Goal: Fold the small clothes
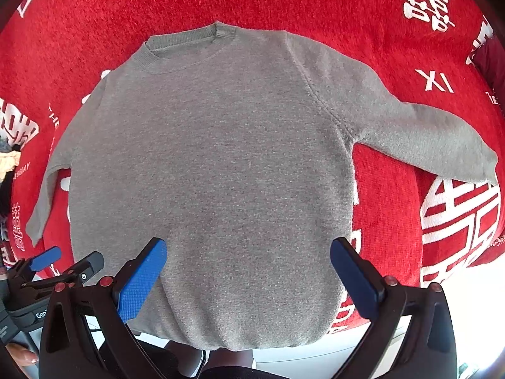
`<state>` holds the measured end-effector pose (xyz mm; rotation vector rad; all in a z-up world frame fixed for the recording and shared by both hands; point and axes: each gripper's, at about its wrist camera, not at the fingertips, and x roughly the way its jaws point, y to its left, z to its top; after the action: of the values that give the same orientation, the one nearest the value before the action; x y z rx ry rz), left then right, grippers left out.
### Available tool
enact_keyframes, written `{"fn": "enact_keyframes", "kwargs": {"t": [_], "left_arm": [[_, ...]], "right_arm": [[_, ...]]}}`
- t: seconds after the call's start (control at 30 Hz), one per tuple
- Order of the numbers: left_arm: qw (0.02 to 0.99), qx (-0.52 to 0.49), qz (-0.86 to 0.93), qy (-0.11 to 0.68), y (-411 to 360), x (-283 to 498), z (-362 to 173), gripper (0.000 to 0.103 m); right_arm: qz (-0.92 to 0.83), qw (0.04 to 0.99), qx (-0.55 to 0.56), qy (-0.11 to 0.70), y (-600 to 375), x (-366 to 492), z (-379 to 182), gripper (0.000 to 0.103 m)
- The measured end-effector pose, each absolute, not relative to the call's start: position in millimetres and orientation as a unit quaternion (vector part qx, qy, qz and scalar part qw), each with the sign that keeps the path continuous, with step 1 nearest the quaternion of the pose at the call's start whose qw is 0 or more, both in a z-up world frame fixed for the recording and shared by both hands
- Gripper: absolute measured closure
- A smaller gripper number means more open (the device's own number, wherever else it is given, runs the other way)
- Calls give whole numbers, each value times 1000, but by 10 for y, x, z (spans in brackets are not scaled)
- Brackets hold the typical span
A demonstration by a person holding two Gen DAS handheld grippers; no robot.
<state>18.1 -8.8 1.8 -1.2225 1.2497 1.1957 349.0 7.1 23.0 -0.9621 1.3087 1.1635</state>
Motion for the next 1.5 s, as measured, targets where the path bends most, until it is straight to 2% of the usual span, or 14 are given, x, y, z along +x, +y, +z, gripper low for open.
{"fn": "enact_keyframes", "kwargs": {"t": [1.5], "left_arm": [[506, -507, 489, 498, -117, 280, 90, 0]], "right_arm": [[493, 537, -410, 548, 90, 3476, 188, 0]]}}
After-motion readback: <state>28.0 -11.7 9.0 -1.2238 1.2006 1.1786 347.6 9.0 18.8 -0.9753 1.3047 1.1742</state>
